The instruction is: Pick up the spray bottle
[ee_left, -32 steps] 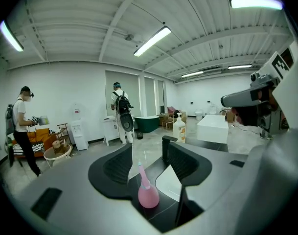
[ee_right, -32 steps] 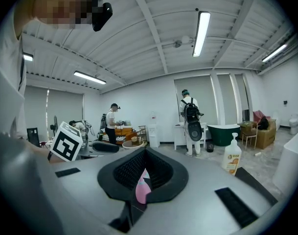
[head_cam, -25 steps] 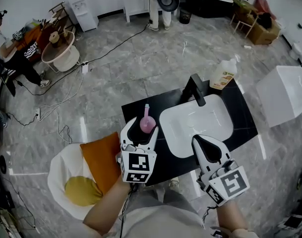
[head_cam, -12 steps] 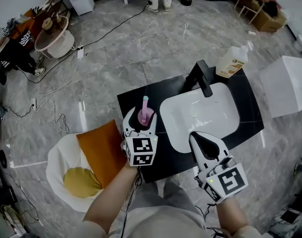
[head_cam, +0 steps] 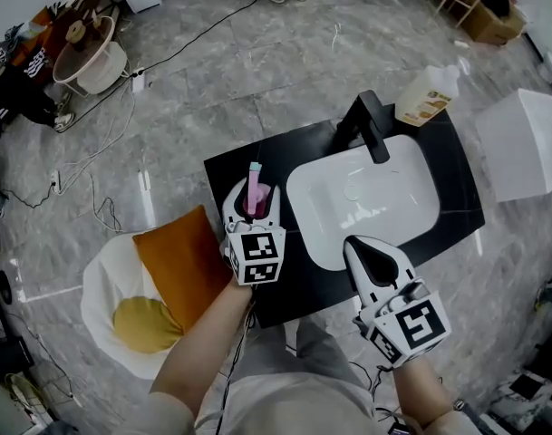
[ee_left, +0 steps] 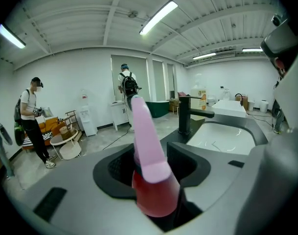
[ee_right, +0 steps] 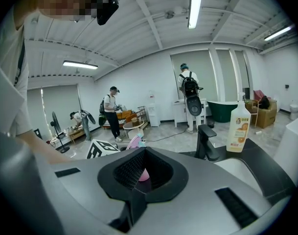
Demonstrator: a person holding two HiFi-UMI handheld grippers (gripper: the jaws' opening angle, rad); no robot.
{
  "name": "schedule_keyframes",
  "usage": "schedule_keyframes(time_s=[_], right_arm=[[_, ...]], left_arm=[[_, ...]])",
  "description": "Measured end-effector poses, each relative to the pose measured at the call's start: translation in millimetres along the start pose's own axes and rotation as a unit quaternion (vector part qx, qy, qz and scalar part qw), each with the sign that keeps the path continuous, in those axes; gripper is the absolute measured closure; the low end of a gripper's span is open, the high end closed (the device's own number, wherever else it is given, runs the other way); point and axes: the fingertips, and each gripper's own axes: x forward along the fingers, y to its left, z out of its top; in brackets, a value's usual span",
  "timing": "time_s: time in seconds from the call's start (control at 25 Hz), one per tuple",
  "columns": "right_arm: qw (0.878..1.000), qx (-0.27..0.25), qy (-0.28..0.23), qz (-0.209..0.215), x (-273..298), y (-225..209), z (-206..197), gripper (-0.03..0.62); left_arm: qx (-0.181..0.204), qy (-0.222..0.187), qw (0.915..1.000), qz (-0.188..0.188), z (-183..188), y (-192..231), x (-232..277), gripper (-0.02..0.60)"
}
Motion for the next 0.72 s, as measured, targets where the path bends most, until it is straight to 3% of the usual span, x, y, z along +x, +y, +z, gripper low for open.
schedule_keyframes(time_s=[0.28, 0.72], right_arm=[[1.0, 0.001, -0.001, -0.003, -8.7, -1.8, 1.1, 0.565], [0.999, -0.014, -0.049, 0.002, -46.3, 5.1, 48.2, 0.565]], left_arm=[[-0.008, -0.009, 0.9999, -0.006, 5.8, -3.3, -12.6, 0.402], [0.026, -0.05, 0.9973, -0.048, 84.9, -11.5, -73.1, 0.411]])
